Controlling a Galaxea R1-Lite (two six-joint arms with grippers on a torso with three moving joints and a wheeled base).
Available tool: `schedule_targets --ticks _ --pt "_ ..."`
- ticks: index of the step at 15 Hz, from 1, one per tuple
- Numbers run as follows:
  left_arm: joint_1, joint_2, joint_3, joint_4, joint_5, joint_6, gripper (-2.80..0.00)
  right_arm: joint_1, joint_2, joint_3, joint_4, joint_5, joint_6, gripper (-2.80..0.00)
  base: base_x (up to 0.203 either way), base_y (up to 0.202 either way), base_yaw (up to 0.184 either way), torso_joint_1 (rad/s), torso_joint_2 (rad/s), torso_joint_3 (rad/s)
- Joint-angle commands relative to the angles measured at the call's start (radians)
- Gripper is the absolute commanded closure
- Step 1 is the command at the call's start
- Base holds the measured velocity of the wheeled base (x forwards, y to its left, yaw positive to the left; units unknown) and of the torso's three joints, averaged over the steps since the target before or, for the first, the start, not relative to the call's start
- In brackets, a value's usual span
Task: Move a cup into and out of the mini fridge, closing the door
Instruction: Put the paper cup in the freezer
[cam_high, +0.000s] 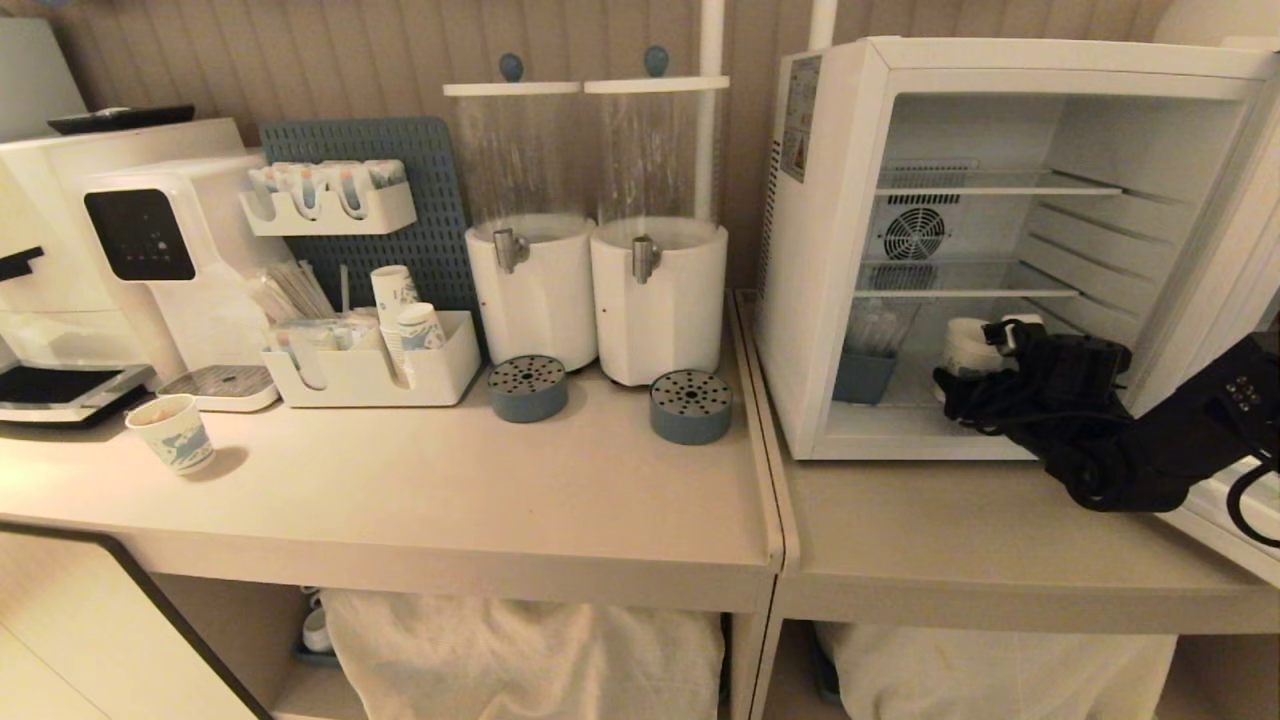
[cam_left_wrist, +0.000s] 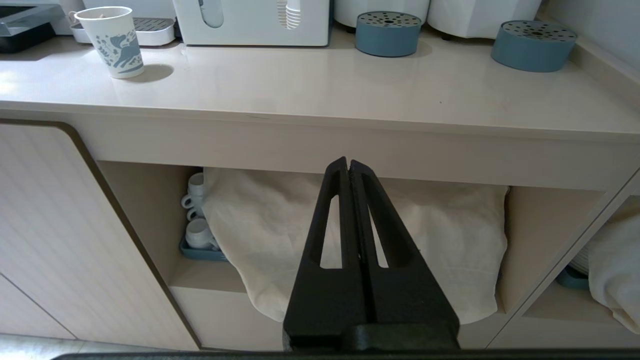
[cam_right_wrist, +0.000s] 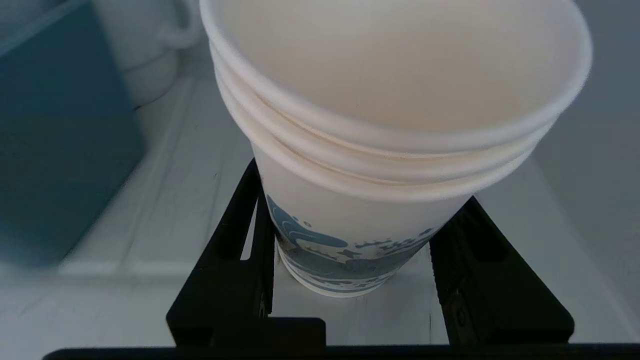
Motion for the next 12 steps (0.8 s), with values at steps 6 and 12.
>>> schedule_targets --ticks 6,12 --pt "0.001 0.001 0.0 -0.001 0.0 0.0 0.0 0.002 0.045 -0.074 0.084 -0.065 -0.002 -2.8 0.0 0.0 0.0 0.0 0.0 0.0" --pt "0.0 0.001 0.0 -0.001 0.0 0.0 0.0 0.001 0.019 -0.047 0.082 -0.054 -0.002 -2.8 0.0 0.0 0.0 0.0 0.0 0.0"
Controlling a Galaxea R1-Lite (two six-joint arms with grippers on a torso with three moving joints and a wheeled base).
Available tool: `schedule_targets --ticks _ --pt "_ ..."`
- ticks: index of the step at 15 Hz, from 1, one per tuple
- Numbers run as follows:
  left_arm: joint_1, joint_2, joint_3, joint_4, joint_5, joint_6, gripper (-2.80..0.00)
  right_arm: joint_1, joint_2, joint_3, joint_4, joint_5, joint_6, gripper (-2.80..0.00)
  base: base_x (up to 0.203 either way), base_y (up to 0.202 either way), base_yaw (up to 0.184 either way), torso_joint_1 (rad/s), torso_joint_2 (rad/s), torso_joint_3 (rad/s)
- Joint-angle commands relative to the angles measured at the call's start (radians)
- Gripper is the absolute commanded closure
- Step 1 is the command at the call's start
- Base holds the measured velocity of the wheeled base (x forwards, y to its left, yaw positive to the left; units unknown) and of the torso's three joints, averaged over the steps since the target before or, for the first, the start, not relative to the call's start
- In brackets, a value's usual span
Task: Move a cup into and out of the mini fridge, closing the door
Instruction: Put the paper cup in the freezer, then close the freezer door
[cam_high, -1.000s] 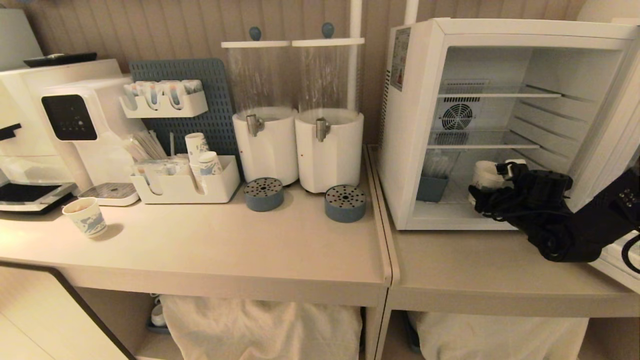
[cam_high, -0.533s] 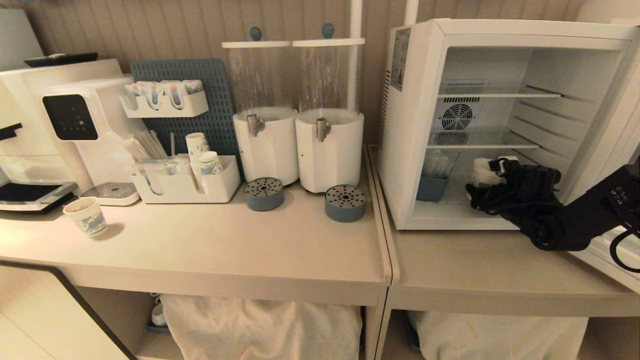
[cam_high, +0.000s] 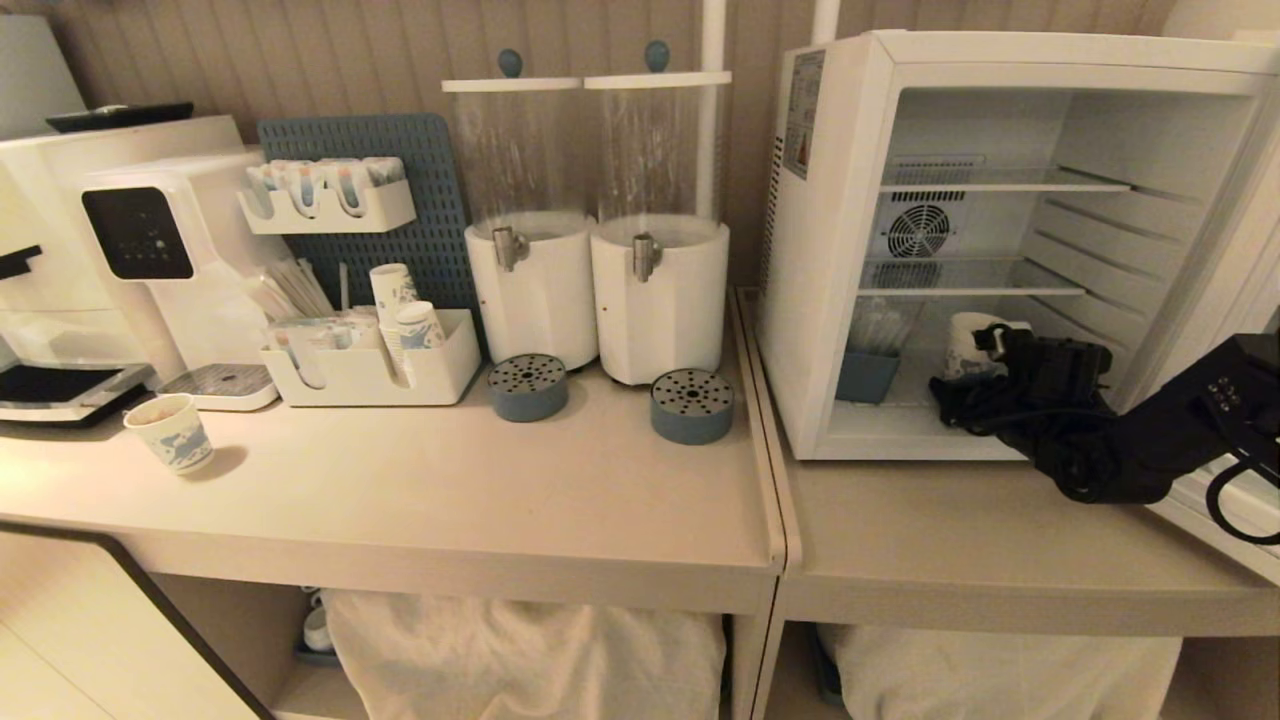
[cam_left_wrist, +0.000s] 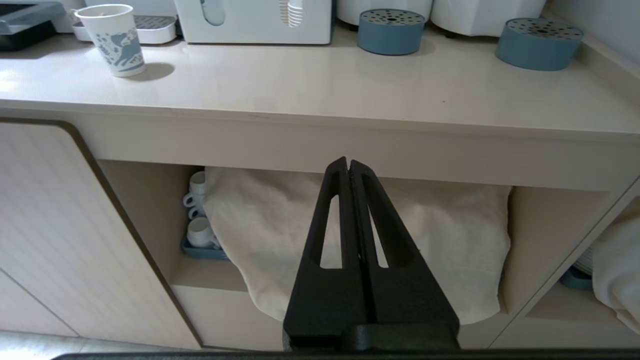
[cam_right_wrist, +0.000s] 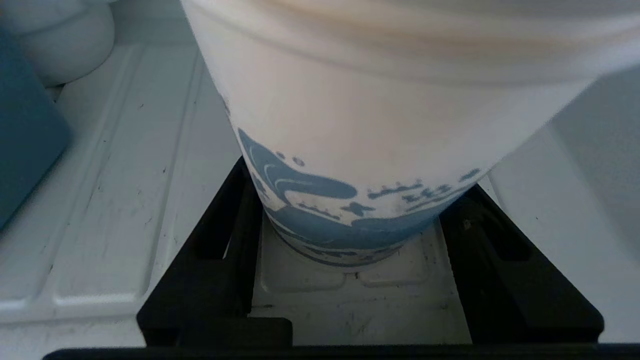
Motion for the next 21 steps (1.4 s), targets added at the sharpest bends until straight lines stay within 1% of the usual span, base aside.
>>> schedule_targets --ticks 1,3,7,10,12,14,15,18,19,21 --pt "0.0 0.001 -0.002 0.0 0.0 -0.001 0.0 0.001 -0.021 0.034 -0.007 0.009 -0.003 -2.8 0.0 0.0 0.0 0.0 0.0 0.0" --pt "0.0 0.0 0.0 0.0 0.0 -0.001 0.0 0.001 -0.039 0.057 -0.008 0.024 -0.003 -2.8 0.0 0.0 0.0 0.0 0.0 0.0" --pt "0.0 0.001 0.0 0.0 0.0 -0.001 0.0 0.002 -0.203 0.261 -0.014 0.102 -0.007 -2.8 0.0 0.0 0.0 0.0 0.0 0.0" --pt "0.0 0.001 0.0 0.0 0.0 -0.001 0.0 0.001 -0.305 0.388 -0.034 0.126 -0.01 -2.8 0.0 0.0 0.0 0.0 0.0 0.0" --pt "0.0 0.001 0.0 0.0 0.0 -0.001 0.0 0.001 -0.332 0.417 -0.037 0.137 -0.01 -2.8 0.0 0.0 0.0 0.0 0.0 0.0" --pt "0.0 0.001 0.0 0.0 0.0 -0.001 0.0 0.001 -0.448 0.477 -0.031 0.16 -0.01 -2.8 0.0 0.0 0.0 0.0 0.0 0.0" --pt "0.0 0.0 -0.001 0.0 0.0 -0.001 0.0 0.001 -0.511 0.517 -0.029 0.168 -0.01 0.0 0.0 0.0 0.0 0.0 0.0 0.0" --pt "0.0 0.001 0.0 0.0 0.0 -0.001 0.0 0.001 -0.698 0.62 0.003 0.215 -0.009 0.0 0.0 0.0 0.0 0.0 0.0 0.0" --pt "0.0 0.001 0.0 0.0 0.0 -0.001 0.0 0.0 -0.774 0.645 0.037 0.231 -0.008 0.0 0.0 0.0 0.0 0.0 0.0 0.0" --pt "0.0 0.001 0.0 0.0 0.0 -0.001 0.0 -0.004 -0.981 0.684 0.163 0.283 -0.004 0.0 0.0 0.0 0.0 0.0 0.0 0.0"
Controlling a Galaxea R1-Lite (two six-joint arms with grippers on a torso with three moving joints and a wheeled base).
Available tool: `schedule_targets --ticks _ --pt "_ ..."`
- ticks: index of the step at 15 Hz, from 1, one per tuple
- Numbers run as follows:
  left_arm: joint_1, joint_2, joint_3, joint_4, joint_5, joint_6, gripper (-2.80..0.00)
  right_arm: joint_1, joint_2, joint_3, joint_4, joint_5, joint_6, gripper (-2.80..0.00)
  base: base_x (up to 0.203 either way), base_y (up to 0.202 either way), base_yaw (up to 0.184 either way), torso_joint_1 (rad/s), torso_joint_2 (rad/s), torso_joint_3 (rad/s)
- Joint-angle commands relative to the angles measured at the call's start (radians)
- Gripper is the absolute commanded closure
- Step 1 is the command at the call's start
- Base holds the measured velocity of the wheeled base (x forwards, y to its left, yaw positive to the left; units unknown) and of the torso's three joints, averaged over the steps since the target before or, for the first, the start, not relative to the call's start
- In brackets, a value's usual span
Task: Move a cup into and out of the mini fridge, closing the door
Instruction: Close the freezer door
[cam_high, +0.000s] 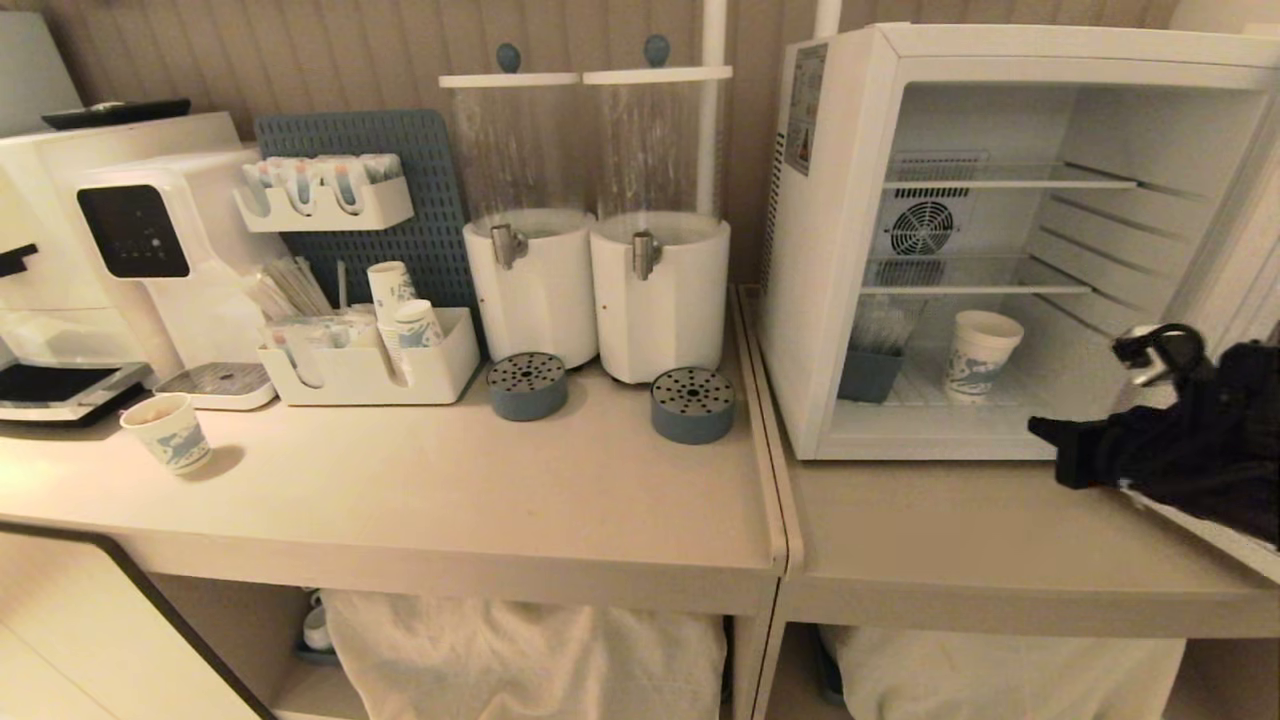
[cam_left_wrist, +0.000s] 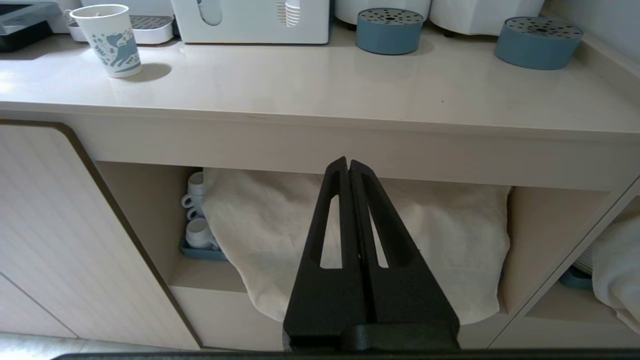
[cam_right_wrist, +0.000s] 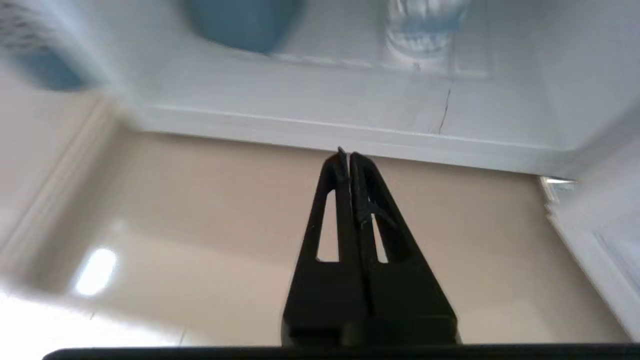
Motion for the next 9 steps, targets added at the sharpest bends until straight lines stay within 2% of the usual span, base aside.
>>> schedule_targets --ticks 1,6,9 --pt "0.001 0.001 0.0 -0.001 0.0 0.0 0.0 -0.006 -0.3 0.04 0.127 0.049 0.002 0.0 0.0 0.0 0.0 0.0 0.0 0.0" --pt "-0.001 0.001 0.0 -0.001 0.0 -0.001 0.0 -0.046 -0.846 0.034 0.662 0.225 -0.002 0.0 0.0 0.0 0.0 0.0 0.0 0.0" --pt "0.0 0.0 0.0 -0.001 0.0 0.0 0.0 -0.047 -1.077 0.02 0.963 0.301 -0.009 0.0 0.0 0.0 0.0 0.0 0.0 0.0"
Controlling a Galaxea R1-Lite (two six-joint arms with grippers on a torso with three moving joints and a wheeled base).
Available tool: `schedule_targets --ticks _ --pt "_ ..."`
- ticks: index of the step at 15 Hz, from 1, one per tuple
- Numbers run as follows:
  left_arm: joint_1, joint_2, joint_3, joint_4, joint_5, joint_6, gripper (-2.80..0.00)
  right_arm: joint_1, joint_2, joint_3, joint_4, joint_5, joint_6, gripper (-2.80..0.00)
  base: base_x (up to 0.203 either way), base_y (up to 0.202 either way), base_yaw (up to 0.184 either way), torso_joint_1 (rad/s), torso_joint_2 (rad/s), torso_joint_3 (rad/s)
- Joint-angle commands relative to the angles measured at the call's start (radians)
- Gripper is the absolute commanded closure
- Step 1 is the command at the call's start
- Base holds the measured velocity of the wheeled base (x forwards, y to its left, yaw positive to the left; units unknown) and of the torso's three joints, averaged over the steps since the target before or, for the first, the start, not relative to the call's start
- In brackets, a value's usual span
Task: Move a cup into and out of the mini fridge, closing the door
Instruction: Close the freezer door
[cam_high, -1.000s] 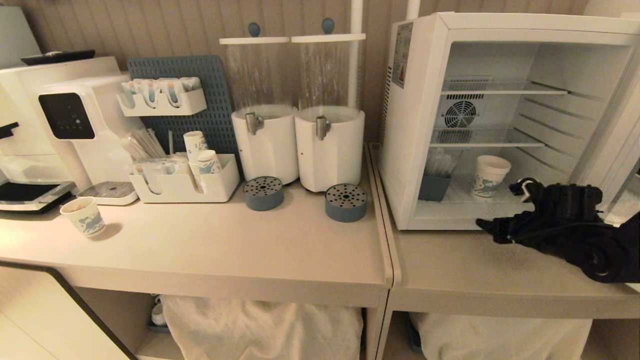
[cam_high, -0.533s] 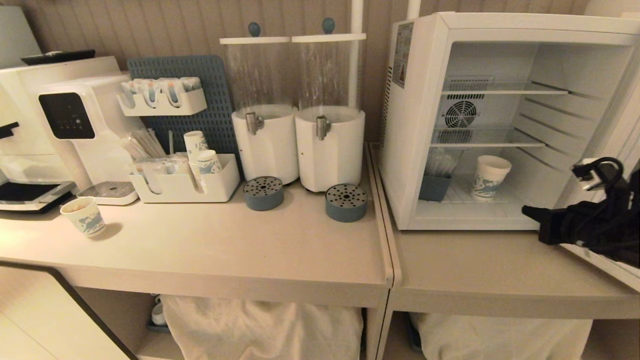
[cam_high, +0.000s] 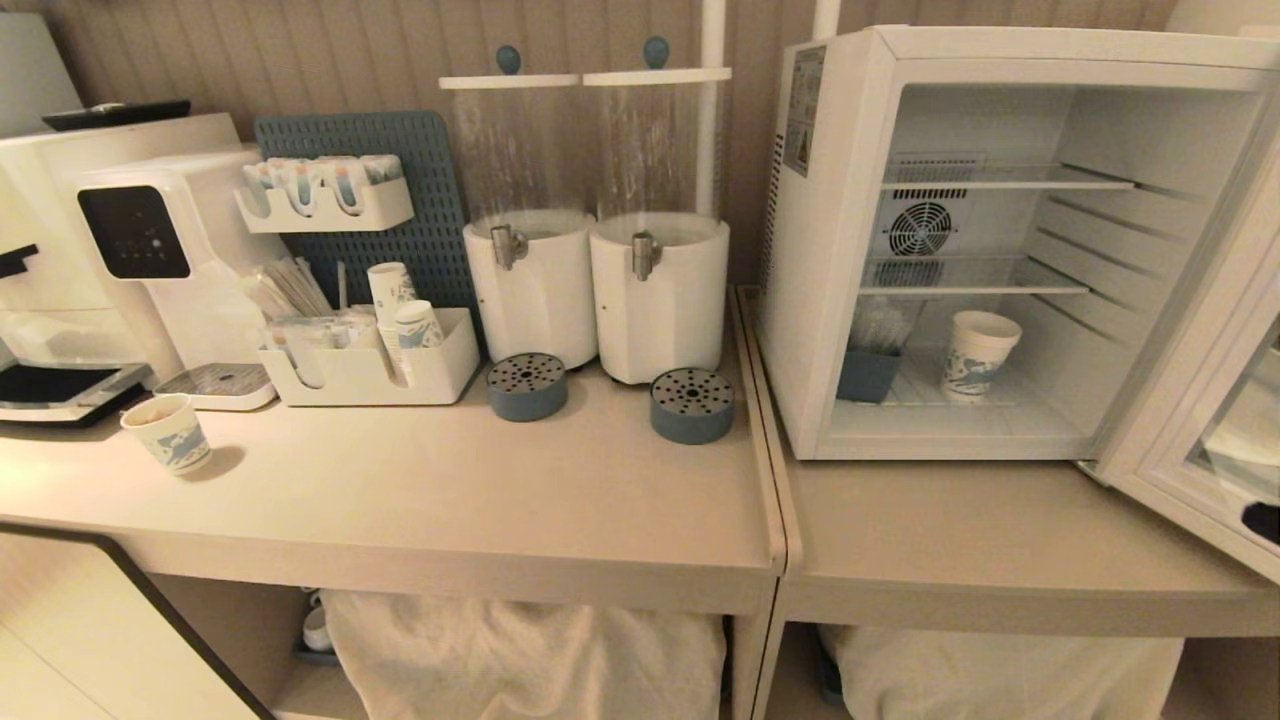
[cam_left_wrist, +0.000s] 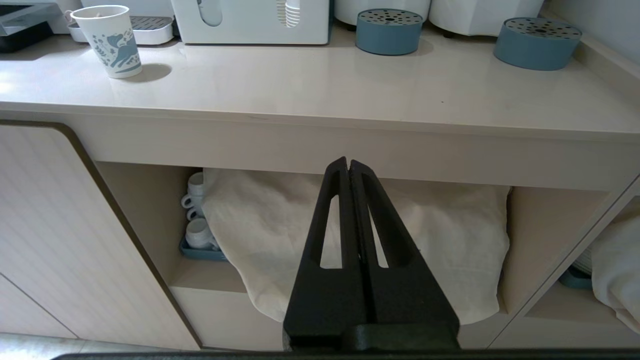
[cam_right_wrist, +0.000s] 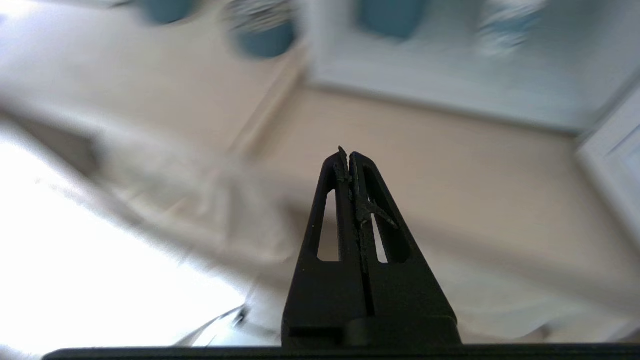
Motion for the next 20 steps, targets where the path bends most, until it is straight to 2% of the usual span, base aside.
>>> schedule_targets --ticks 1,3,5,6,8,9,10,11,13,14,16,19,20 --pt "0.0 0.0 0.0 0.0 0.0 -0.001 0.0 0.019 -0.295 -0.007 0.229 0.025 -0.004 0.0 0.0 0.0 0.0 0.0 0.0 0.0" --pt "0.001 0.001 0.0 0.0 0.0 -0.001 0.0 0.121 -0.477 -0.013 0.386 0.031 -0.004 0.0 0.0 0.0 0.0 0.0 0.0 0.0" --pt "0.0 0.0 0.0 0.0 0.0 -0.001 0.0 0.165 -0.605 -0.001 0.462 -0.004 0.014 0.0 0.0 0.0 0.0 0.0 0.0 0.0" --pt "0.001 0.001 0.0 0.0 0.0 -0.001 0.0 0.163 -0.685 0.021 0.467 -0.048 0.022 0.0 0.0 0.0 0.0 0.0 0.0 0.0" --pt "0.001 0.001 0.0 0.0 0.0 -0.001 0.0 0.161 -0.8 0.079 0.449 -0.202 0.04 0.0 0.0 0.0 0.0 0.0 0.0 0.0" --pt "0.0 0.0 0.0 0.0 0.0 -0.001 0.0 0.161 -0.811 0.116 0.404 -0.32 0.075 0.0 0.0 0.0 0.0 0.0 0.0 0.0" --pt "0.0 0.001 0.0 0.0 0.0 -0.001 0.0 0.16 -0.808 0.168 0.287 -0.395 0.109 0.0 0.0 0.0 0.0 0.0 0.0 0.0" --pt "-0.001 0.0 0.0 0.0 0.0 -0.001 0.0 0.16 -0.806 0.258 0.151 -0.458 0.113 0.0 0.0 0.0 0.0 0.0 0.0 0.0" --pt "0.0 0.001 0.0 0.0 0.0 -0.001 0.0 0.16 -0.804 0.469 -0.087 -0.534 0.079 0.0 0.0 0.0 0.0 0.0 0.0 0.0" --pt "0.0 0.001 -0.001 0.0 0.0 -0.001 0.0 0.16 -0.803 0.538 -0.151 -0.558 0.068 0.0 0.0 0.0 0.0 0.0 0.0 0.0" --pt "0.001 0.0 -0.002 0.0 0.0 -0.001 0.0 0.16 -0.801 0.545 -0.118 -0.563 0.047 0.0 0.0 0.0 0.0 0.0 0.0 0.0" --pt "0.001 0.0 -0.002 0.0 0.0 -0.001 0.0 0.16 -0.8 0.439 0.213 -0.498 0.039 0.0 0.0 0.0 0.0 0.0 0.0 0.0" --pt "0.001 0.001 -0.002 0.0 0.0 -0.001 0.0 0.16 -0.799 0.433 0.216 -0.494 0.052 0.0 0.0 0.0 0.0 0.0 0.0 0.0"
